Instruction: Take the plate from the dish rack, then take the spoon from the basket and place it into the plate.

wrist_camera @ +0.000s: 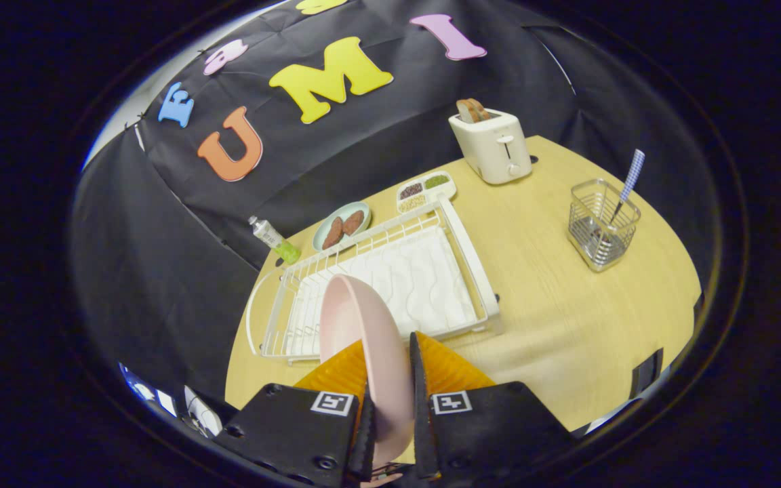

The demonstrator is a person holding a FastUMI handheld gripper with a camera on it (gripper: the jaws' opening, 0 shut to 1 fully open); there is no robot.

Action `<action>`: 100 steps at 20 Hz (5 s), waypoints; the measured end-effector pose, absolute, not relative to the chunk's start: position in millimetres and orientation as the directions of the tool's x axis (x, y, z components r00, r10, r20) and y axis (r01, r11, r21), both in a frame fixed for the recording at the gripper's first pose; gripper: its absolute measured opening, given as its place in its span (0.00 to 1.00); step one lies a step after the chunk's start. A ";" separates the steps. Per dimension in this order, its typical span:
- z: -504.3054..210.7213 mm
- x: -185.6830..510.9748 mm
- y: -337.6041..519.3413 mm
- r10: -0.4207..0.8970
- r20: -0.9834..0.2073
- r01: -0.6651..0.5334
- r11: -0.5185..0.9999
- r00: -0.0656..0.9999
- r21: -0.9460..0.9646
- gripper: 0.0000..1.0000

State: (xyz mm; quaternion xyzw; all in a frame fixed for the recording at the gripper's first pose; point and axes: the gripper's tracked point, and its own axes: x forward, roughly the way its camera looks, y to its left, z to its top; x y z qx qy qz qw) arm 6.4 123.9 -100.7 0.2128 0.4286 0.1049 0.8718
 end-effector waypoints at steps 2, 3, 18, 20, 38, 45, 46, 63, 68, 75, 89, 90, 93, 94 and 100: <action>-117.6 -12.0 119.1 0.399 -0.700 0.007 0.866 0.593 0.499 0.29; -125.3 -19.1 116.2 0.412 -0.698 0.013 0.856 0.586 0.516 0.29; -198.1 -27.7 100.9 0.542 -0.690 0.167 0.716 0.479 0.678 0.30; -199.6 -23.0 99.5 0.548 -0.684 0.172 0.705 0.482 0.687 0.31; -134.7 -10.0 60.7 0.427 -0.587 -0.066 0.842 0.687 0.535 0.67; -75.9 -26.2 6.6 0.215 -0.411 -0.170 0.975 0.886 0.145 0.82; -70.4 -28.7 -3.7 0.191 -0.385 -0.162 0.981 0.903 0.106 0.86; -71.8 59.1 -173.8 -0.025 -0.190 0.027 1.000 0.982 0.010 1.00; -99.8 129.0 -188.9 0.002 -0.247 0.009 0.999 0.969 0.041 1.00; -126.9 182.8 -184.9 0.062 -0.305 -0.024 0.992 0.950 0.126 0.91; -105.8 171.4 -178.0 0.024 -0.266 0.025 0.983 0.964 0.181 0.15; -99.9 168.7 -179.6 0.009 -0.255 0.037 0.984 0.967 0.175 0.15; -75.9 163.3 -181.8 -0.034 -0.205 0.068 0.985 0.978 0.161 0.13; -68.0 162.0 -180.2 -0.044 -0.190 0.076 0.984 0.981 0.161 0.12; -15.9 150.7 -172.2 -0.102 -0.114 0.117 0.984 0.988 0.133 0.10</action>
